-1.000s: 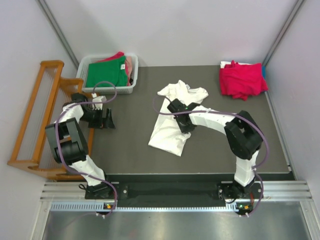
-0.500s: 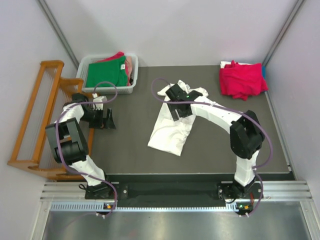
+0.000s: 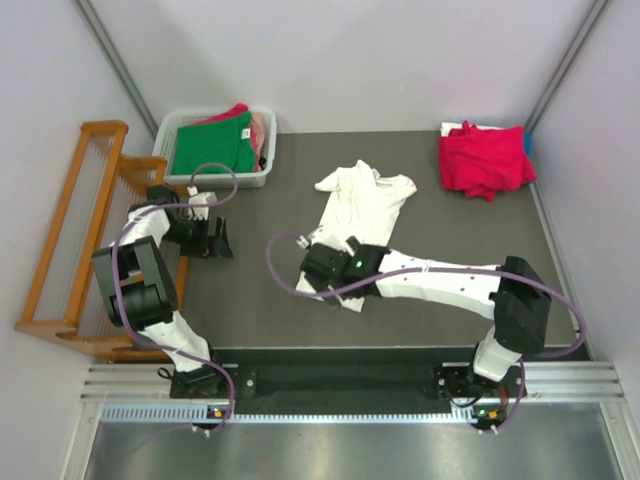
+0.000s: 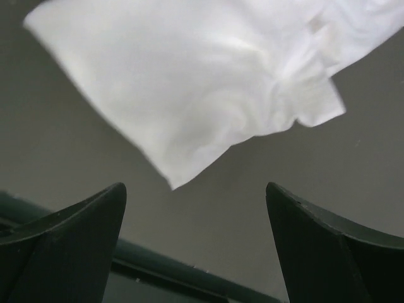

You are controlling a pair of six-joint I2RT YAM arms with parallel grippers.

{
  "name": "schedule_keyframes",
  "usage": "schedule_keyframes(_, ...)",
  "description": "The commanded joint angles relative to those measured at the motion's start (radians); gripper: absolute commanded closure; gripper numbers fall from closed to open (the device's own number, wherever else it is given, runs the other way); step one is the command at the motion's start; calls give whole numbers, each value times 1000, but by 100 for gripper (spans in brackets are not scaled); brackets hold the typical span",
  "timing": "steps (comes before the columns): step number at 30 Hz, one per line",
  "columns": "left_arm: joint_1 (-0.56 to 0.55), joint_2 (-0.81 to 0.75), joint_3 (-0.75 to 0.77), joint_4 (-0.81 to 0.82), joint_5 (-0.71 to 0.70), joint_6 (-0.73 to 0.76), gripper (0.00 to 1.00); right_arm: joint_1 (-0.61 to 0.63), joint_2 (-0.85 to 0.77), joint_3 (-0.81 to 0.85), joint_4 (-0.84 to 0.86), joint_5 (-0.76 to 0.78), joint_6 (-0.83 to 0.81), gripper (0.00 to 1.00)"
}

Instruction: Fold and stack the t-shirts

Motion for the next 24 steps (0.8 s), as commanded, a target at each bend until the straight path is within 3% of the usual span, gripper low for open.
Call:
schedule_keyframes(1,-26,-34,27,-9,27,-15,2,91,-30,-29,-25,-25,87,9)
schedule_keyframes(15,-52,-54,28,-24,27,-69,2,143,84,-146,110,-137,130,12)
schedule_keyframes(18,-111,-96,0,-41,60,-74,2,145,105,-152,123,-139,134,12)
schedule_keyframes(24,-360,-213,-106,16,-8,-111,2,139,102,-175,134,-126,151,13)
